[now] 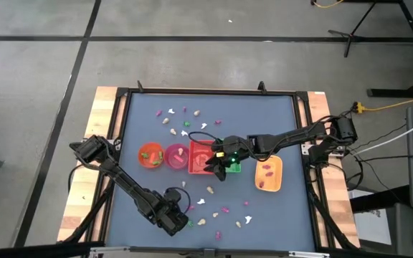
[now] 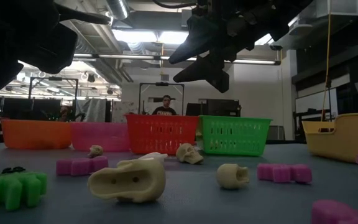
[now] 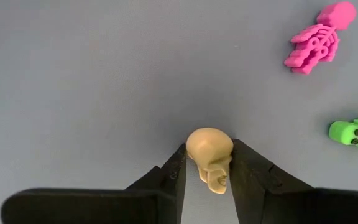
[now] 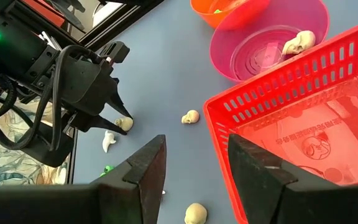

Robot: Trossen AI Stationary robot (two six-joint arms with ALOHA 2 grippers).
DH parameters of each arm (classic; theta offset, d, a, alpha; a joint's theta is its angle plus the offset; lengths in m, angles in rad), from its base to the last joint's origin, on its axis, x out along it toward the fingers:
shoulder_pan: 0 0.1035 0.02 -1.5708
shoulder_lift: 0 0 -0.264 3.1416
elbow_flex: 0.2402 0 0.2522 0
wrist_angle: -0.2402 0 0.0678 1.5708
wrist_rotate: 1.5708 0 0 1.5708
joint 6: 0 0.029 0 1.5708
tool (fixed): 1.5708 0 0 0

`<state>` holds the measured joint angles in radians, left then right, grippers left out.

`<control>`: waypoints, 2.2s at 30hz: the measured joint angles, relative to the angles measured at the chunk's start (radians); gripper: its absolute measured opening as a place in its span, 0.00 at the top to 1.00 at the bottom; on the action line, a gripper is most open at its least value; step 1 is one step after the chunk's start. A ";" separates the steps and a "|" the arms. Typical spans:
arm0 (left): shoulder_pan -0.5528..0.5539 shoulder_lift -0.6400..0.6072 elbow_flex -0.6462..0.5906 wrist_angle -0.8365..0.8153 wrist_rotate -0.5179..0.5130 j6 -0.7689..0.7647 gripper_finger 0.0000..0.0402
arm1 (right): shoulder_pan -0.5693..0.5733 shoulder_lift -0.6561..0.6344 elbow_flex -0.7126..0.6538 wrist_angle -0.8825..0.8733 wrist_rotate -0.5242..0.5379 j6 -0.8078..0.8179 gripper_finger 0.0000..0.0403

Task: Sort Halloween decoration
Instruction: Put the yellow skeleton toy into the pink bin

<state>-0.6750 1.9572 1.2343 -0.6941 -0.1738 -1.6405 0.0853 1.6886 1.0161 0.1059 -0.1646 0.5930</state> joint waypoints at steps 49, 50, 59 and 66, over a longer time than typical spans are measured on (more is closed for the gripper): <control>0.295 -0.310 0.031 -0.387 -0.209 0.485 0.89 | -0.083 -0.001 0.000 -0.001 -0.326 -0.122 0.57; 0.311 -0.312 0.031 -0.398 -0.216 0.523 0.89 | -0.088 -0.001 0.000 -0.002 -0.326 -0.121 0.57; 0.451 -0.290 0.031 -0.401 -0.258 0.838 0.89 | -0.093 -0.002 0.000 -0.003 -0.318 -0.120 0.57; 0.525 -0.290 0.031 -0.401 -0.217 1.003 0.85 | -0.093 -0.002 0.000 -0.003 -0.318 -0.120 0.57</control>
<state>-0.1501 1.6669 1.2648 -1.0954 -0.3903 -0.6371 -0.0074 1.6863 1.0161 0.1028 -0.4825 0.4732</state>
